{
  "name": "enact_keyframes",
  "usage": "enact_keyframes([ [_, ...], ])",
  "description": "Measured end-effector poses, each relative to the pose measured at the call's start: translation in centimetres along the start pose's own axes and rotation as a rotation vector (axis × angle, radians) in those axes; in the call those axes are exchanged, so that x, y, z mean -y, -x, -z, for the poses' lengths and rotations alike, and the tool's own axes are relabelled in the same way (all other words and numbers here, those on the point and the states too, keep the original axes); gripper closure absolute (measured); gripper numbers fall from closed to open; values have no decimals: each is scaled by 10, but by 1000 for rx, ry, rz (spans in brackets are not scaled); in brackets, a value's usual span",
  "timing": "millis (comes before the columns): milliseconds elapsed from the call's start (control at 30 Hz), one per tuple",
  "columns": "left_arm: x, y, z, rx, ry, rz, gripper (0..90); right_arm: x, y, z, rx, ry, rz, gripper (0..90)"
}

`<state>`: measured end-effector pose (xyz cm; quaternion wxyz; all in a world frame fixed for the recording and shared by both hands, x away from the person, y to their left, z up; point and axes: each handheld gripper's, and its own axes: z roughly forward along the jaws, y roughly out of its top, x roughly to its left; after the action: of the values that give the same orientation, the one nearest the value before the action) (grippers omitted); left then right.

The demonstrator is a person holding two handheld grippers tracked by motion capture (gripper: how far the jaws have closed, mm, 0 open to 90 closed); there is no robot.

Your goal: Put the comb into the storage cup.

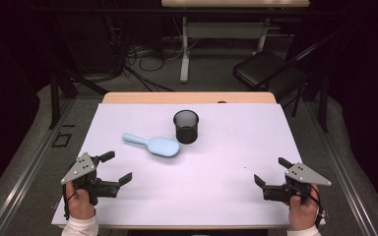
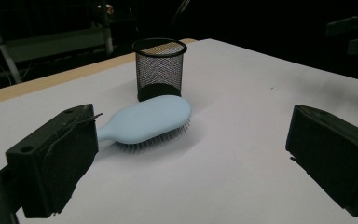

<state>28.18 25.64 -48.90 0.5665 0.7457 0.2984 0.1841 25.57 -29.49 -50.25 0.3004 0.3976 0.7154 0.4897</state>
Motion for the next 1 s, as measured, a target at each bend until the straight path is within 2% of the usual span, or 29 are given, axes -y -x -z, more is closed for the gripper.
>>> enact_keyframes([
  [533, -1, 3, -6, 4, 2, 10, 22, 2, -1, -1, 13, 2, 2, 0],
  [700, 1, 2, -10, 3, -27, 32, 12, 2, -1, -4, 23, -11, -5, 0],
  [833, 1, 3, -10, 19, -8, 50, 4, 2, -2, -6, 31, -23, -16, 0],
  [867, 2, 4, -9, 12, -1, 58, 4, 2, -2, -6, 32, -23, -21, 0],
  [900, 4, 6, -10, -11, 15, 64, 4, 2, -4, -9, 23, -31, -36, 0],
  [933, 4, 6, -10, -11, 15, 64, 4, 2, -4, -9, 23, -31, -36, 0],
  [1000, 5, 7, -12, -26, 1, 71, 4, 1, -4, -10, -17, -22, -63, 0],
])
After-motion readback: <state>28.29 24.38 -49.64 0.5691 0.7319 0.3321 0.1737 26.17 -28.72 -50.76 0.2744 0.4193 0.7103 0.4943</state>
